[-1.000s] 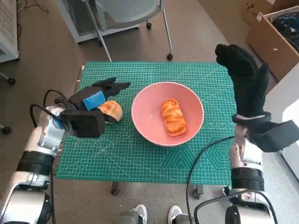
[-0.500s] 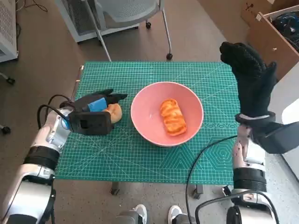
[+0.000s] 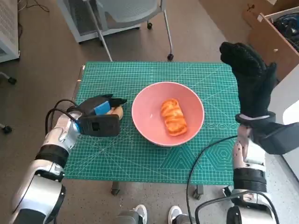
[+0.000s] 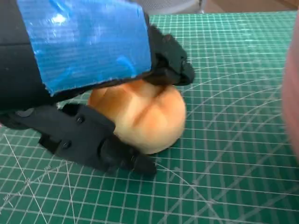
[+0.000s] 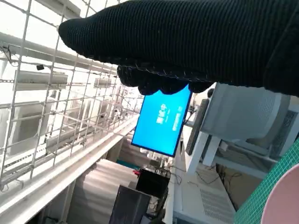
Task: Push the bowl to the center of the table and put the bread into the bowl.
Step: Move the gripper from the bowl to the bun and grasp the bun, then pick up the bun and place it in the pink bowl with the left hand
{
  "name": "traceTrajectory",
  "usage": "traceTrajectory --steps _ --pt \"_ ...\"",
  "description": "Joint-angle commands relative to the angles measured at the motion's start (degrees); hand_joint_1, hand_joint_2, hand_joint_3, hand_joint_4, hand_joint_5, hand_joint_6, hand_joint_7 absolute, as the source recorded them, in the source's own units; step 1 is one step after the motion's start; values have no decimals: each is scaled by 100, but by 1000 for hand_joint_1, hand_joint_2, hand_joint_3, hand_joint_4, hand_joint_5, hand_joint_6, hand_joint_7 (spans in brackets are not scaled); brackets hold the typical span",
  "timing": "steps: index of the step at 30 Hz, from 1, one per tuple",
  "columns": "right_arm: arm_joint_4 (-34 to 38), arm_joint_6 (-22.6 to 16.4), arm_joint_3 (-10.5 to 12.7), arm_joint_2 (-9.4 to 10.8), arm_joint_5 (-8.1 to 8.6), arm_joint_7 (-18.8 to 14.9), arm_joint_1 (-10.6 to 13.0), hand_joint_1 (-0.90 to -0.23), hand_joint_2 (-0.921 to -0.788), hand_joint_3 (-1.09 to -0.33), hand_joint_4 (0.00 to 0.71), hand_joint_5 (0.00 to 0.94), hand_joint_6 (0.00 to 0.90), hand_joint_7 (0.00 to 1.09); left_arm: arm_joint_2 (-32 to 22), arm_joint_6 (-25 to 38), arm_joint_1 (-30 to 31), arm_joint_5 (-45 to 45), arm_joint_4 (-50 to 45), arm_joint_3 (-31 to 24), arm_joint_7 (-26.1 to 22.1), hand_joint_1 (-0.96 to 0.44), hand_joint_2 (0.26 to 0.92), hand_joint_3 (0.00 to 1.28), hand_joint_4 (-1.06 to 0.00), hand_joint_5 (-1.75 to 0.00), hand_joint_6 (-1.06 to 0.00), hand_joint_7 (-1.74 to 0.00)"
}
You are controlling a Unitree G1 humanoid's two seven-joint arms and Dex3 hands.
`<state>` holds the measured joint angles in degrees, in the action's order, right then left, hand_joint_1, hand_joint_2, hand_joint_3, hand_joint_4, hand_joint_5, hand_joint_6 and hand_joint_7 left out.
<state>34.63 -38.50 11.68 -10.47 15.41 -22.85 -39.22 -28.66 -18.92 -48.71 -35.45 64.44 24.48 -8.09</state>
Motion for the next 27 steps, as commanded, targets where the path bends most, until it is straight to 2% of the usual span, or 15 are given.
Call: traceTrajectory --steps 1,5,13,19,27 --pt "-19 84 -16 -30 -27 -17 180 -631 -921 -765 182 0 11 467 -167 -188 -24 6 -105 1 -2 3 919 139 -611 -1195 -545 -1120" --pt "-9 109 -12 -44 -6 -38 179 -631 -921 -764 181 0 8 468 -377 -491 -53 178 -431 -214 127 3 920 132 -617 -1263 -560 -1175" --pt "-21 116 -35 -39 -13 -45 192 -632 -921 -763 182 0 6 470 -643 -819 -11 625 -1367 -755 76 3 920 81 -667 -1205 -620 -1155" --pt "13 108 -61 -59 -38 -54 185 -630 -921 -771 183 1 7 472 -741 -418 219 1071 -3302 -1357 -135 3 919 61 -689 -1174 -648 -1138" --pt "-2 113 -76 -74 -54 -41 206 -627 -921 -777 183 1 7 473 -448 281 353 1184 -4964 -1637 -226 3 920 34 -694 -1198 -703 -1049"
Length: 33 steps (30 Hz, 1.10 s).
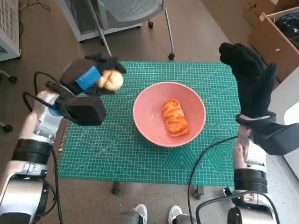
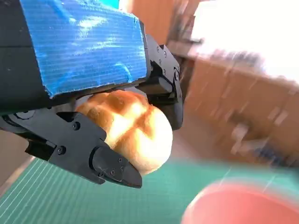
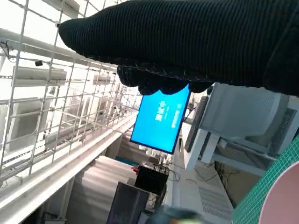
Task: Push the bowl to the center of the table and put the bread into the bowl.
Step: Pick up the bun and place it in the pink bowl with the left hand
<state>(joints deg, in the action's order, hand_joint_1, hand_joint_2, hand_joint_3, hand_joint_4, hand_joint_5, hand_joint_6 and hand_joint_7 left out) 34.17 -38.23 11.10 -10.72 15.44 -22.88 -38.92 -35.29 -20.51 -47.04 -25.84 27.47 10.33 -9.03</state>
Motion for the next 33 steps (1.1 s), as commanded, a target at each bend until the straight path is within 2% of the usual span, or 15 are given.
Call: traceTrajectory --steps 1,5,13,19,23,24,26,27,28,31,33 --pt "43 83 -18 -49 -60 -35 179 -627 -921 -777 183 1 7 473 245 491 196 226 -1372 -232 -137 3 920 32 -695 -1201 -708 -1040" --pt "44 54 -21 -53 -89 -14 193 -626 -921 -780 184 1 7 473 417 530 226 251 -1676 -188 -139 3 919 29 -698 -1197 -713 -1034" --pt "-16 62 -21 -45 -67 -12 253 -624 -921 -790 184 1 7 474 741 413 184 496 -1766 119 -683 2 920 55 -657 -1203 -689 -1097" --pt "-127 91 -8 -47 -37 4 326 -623 -921 -792 183 0 5 475 1037 238 136 725 -1387 361 -1131 1 920 90 -608 -1234 -654 -1154" --pt "-244 144 3 -41 3 12 388 -623 -921 -793 183 0 4 476 1178 173 127 858 -1027 467 -1415 0 921 151 -541 -1290 -582 -1239" --pt "-276 165 7 -39 14 16 402 -623 -921 -793 182 0 5 477 1200 174 131 877 -948 487 -1486 -123 921 204 -460 -1096 -523 -1331" --pt "-321 197 19 -36 36 20 425 -623 -921 -793 182 0 5 479 1223 202 140 899 -836 532 -1617 -231 921 252 -420 -866 -470 -1414" --pt "-342 215 28 -31 50 22 439 -625 -921 -789 181 0 8 482 1225 247 147 887 -768 573 -1710 -185 878 224 -357 -662 -359 -1144" --pt "-359 228 35 -27 60 24 449 -627 -921 -786 180 0 10 484 1228 277 152 876 -717 598 -1780 -178 856 179 -304 -457 -294 -884" --pt "-438 275 47 -3 59 69 494 -631 -921 -778 179 0 12 488 1214 392 176 795 -617 658 -1934 -209 842 88 -216 -154 -211 -505" --pt "-476 297 49 6 48 91 512 -633 -921 -776 178 0 14 491 1218 406 171 758 -580 671 -1960 -237 842 60 -184 -79 -189 -403"
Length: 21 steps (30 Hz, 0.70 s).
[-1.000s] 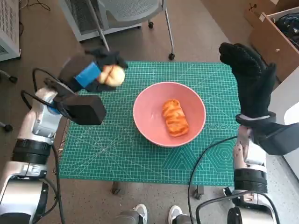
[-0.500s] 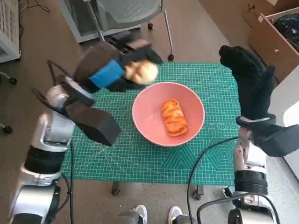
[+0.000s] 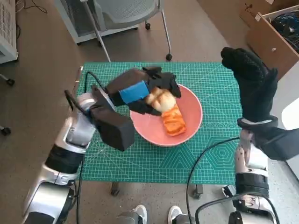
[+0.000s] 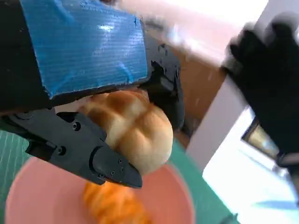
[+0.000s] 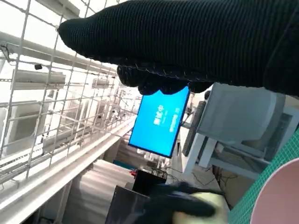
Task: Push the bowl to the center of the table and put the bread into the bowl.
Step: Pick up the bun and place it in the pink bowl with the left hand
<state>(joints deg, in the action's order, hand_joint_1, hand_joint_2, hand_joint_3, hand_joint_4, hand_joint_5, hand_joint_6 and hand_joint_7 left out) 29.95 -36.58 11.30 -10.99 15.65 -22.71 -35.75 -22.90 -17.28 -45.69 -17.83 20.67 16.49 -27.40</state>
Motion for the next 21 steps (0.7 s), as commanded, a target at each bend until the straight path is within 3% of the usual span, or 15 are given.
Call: traceTrajectory --steps 1,13,21 --pt "-67 138 30 36 20 86 203 -633 -921 -775 178 0 14 492 -17 80 34 -70 133 62 -112 -247 842 49 -172 -51 -182 -363" --pt "-246 201 7 92 -61 273 269 -631 -921 -773 189 5 28 506 182 -29 174 224 366 -297 260 -380 859 22 -144 -1 -160 -271" --pt "-312 274 -36 120 -47 307 249 -629 -921 -772 191 5 28 509 383 -624 83 998 804 -910 480 -545 912 52 -150 -5 -176 -262"
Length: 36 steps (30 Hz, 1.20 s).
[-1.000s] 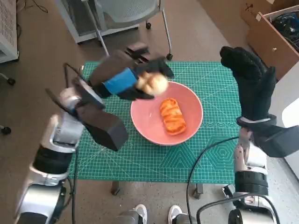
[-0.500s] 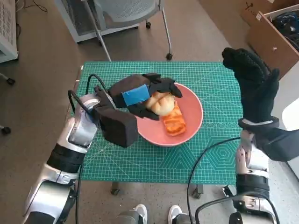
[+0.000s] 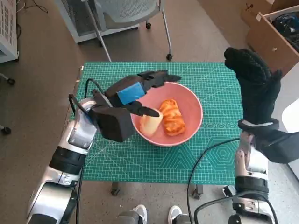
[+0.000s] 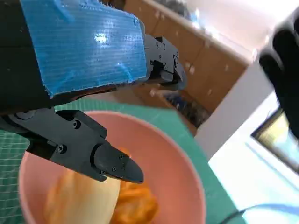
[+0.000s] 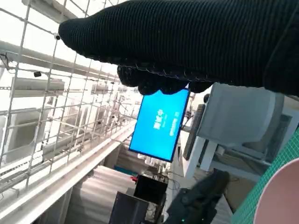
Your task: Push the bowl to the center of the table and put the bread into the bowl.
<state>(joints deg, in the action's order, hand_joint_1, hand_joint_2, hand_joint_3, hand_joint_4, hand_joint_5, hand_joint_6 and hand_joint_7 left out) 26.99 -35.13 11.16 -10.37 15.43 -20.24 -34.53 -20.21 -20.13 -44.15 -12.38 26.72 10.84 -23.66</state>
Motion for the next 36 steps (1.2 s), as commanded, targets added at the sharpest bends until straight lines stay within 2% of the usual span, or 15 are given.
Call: traceTrajectory --steps 1,9,14,17,24,30,36 --pt "-21 137 -26 64 -26 62 117 -629 -921 -772 191 5 28 510 161 -393 -78 611 245 -451 101 -553 913 58 -151 -5 -178 -262" --pt "-60 195 -68 72 -74 104 10 -637 -921 -768 192 5 28 511 637 -372 41 1860 88 -1147 28 -603 921 186 -183 -15 -183 -266" --pt "-43 243 -85 72 -58 102 -79 -637 -921 -766 192 4 23 509 920 -358 196 2349 -142 -1442 145 -629 921 268 -203 -7 -42 -566" --pt "11 237 -93 78 -58 87 -142 -633 -921 -765 192 4 22 508 1101 -471 323 2566 -198 -1612 240 -646 921 289 -209 -7 -13 -630" --pt "109 178 -145 92 -121 86 -233 -628 -921 -762 194 4 32 512 1361 -395 503 2846 -341 -1826 405 -638 921 302 -200 -2 0 -654" --pt "218 117 -171 33 -188 69 -286 -627 -921 -760 195 4 38 511 1287 -311 595 2804 -411 -1889 420 -664 921 342 -181 0 1 -628" --pt "269 116 -158 10 -154 -1 -319 -626 -921 -761 195 4 40 508 1252 -223 678 2873 -575 -1925 373 -705 921 401 -150 0 1 -563"
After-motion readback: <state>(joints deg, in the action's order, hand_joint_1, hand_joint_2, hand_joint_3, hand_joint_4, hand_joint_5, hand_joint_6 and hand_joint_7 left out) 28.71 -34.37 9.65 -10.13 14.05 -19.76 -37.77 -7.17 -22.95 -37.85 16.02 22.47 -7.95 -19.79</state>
